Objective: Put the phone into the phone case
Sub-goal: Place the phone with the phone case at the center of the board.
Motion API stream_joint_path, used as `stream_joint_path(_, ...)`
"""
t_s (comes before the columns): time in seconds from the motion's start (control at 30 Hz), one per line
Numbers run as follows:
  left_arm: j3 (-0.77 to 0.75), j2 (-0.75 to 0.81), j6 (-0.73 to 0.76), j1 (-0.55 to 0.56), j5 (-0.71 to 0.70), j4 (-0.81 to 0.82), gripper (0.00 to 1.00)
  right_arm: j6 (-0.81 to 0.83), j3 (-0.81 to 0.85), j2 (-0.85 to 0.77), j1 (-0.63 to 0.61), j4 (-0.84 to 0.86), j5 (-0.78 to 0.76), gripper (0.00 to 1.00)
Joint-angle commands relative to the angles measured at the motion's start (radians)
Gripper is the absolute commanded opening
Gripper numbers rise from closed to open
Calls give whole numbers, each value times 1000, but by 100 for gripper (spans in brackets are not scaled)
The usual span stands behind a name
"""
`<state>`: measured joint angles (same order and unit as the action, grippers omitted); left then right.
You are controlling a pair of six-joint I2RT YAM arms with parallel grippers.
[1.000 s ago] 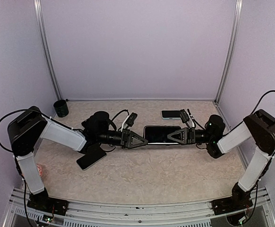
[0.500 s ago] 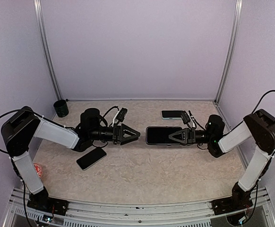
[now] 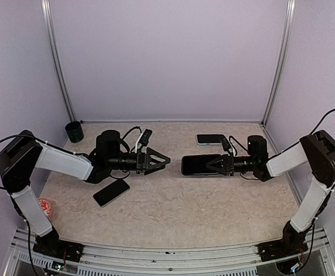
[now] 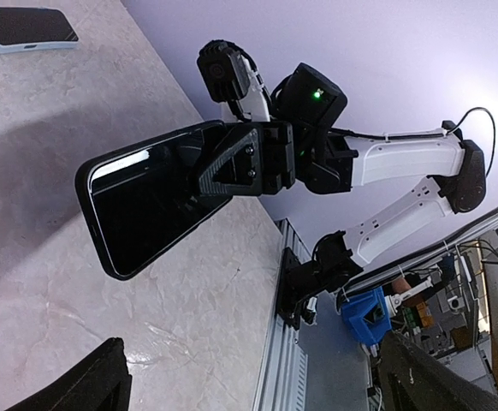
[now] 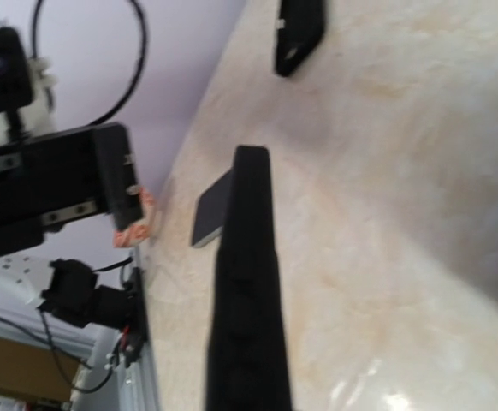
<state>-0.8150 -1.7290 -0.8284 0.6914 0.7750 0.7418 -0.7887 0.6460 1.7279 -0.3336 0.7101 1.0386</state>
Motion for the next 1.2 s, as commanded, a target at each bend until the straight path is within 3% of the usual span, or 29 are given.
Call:
stream_joint_path(0.0, 7, 33, 50, 5, -41, -52, 99, 84, 63, -34, 25, -107, -32, 0)
stream_joint_path(0.37, 17, 81, 108, 13, -117, -99, 99, 189, 158, -56, 87, -332, -71, 0)
stream_joint_path(1.17, -19, 136, 175, 50, -188, -194, 99, 226, 335, 8, 178, -487, -93, 0)
